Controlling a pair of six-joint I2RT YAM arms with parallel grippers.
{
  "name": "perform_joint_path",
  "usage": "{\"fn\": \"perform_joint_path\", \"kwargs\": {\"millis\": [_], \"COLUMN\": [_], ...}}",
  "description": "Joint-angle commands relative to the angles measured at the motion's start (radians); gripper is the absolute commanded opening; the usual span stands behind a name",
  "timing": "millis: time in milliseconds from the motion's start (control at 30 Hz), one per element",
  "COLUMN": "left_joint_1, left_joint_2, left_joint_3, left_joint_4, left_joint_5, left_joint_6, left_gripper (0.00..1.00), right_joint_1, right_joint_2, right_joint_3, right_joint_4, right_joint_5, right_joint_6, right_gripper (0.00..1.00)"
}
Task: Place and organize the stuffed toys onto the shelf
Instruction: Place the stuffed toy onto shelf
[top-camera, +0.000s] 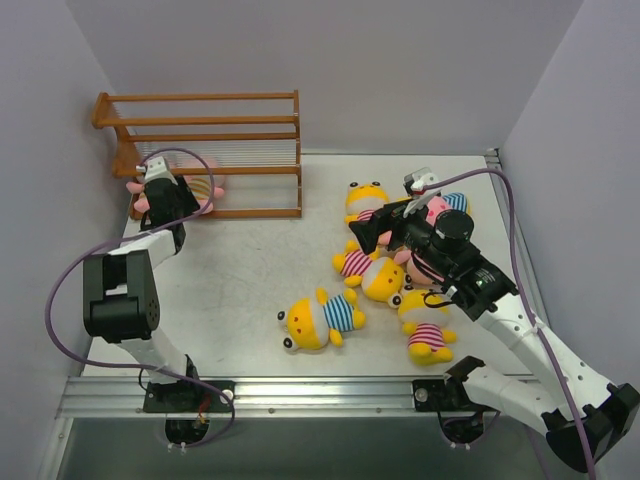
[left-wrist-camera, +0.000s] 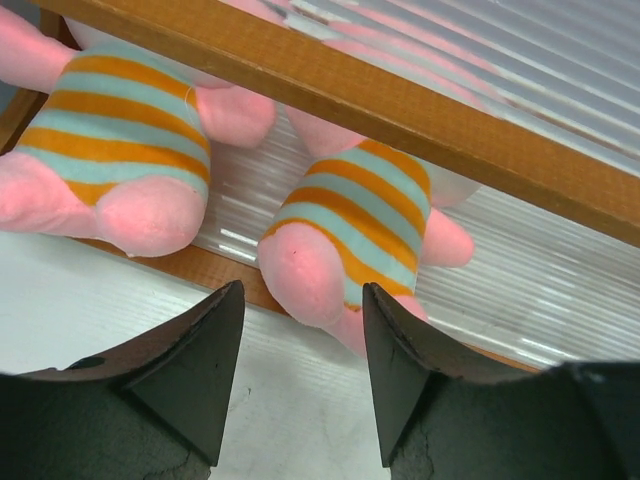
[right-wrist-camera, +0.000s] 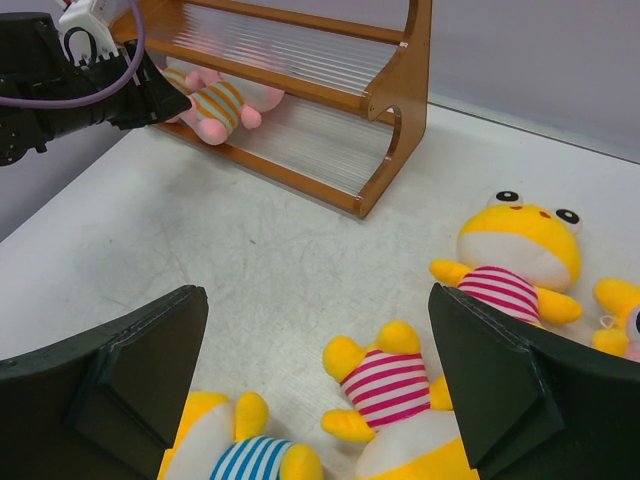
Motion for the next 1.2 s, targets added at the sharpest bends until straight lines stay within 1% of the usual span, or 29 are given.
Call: {"fn": "perform_joint_path", "kwargs": {"millis": [0,100,300,333,367,467,500,567,600,633,700,867,967,1033,1167], "left_joint_1": [-0.002,-0.002,-0.002,0.0,-0.002,0.0,0.001,0.006,0.006,0.007,0.03,0.092,0.113,0.128,0.145], "left_joint_2": [0.018,0.035,0.061,0.062,0.066,0.067,0.066,0.064,0.061,0.059,0.052,0.061,0.07,0.078,0.096], "left_joint_3": [0.053,0.063,0.077,0.079,0.079,0.079,0.077,0.074,0.077,0.077,0.067,0.068,0.068,0.067,0.054], "left_joint_4": [0.036,0.041,0.041,0.041,0.042,0.047,0.047,0.047,0.036,0.031,0.043,0.034,0.036,0.044,0.068], "left_joint_5": [-0.012,-0.012,-0.008,-0.008,-0.005,0.0,0.001,0.009,0.004,0.001,0.04,0.116,0.139,0.185,0.211], "left_joint_6": [0.029,0.029,0.014,0.011,0.008,-0.017,-0.029,-0.053,-0.06,-0.069,-0.129,-0.277,-0.331,-0.354,-0.425], "left_gripper": [0.59,0.57,0.5,0.47,0.41,0.31,0.23,0.17,0.1,0.07,0.03,0.02,0.02,0.02,0.02], "right_joint_1": [0.002,0.002,0.002,0.002,0.002,0.004,0.002,0.002,0.002,0.002,0.004,0.002,0.004,0.005,0.004], "right_joint_2": [-0.009,-0.011,-0.008,-0.003,-0.003,-0.002,-0.002,-0.003,-0.003,-0.003,-0.006,-0.006,-0.011,-0.009,-0.008], "right_joint_3": [0.021,0.024,0.024,0.024,0.026,0.026,0.024,0.026,0.026,0.026,0.026,0.024,0.023,0.023,0.024], "right_joint_4": [0.036,0.032,0.03,0.03,0.03,0.029,0.029,0.03,0.03,0.029,0.029,0.03,0.029,0.029,0.03], "right_joint_5": [-0.01,-0.004,-0.004,-0.004,-0.004,-0.004,-0.002,-0.001,-0.001,-0.002,-0.002,0.001,0.004,0.004,0.004], "right_joint_6": [-0.015,-0.017,-0.017,-0.017,-0.017,-0.02,-0.02,-0.02,-0.019,-0.019,-0.019,-0.017,-0.019,-0.019,-0.017], "right_gripper": [0.98,0.98,0.98,0.98,0.98,0.98,0.98,0.98,0.98,0.98,0.98,0.98,0.98,0.98,0.98]}}
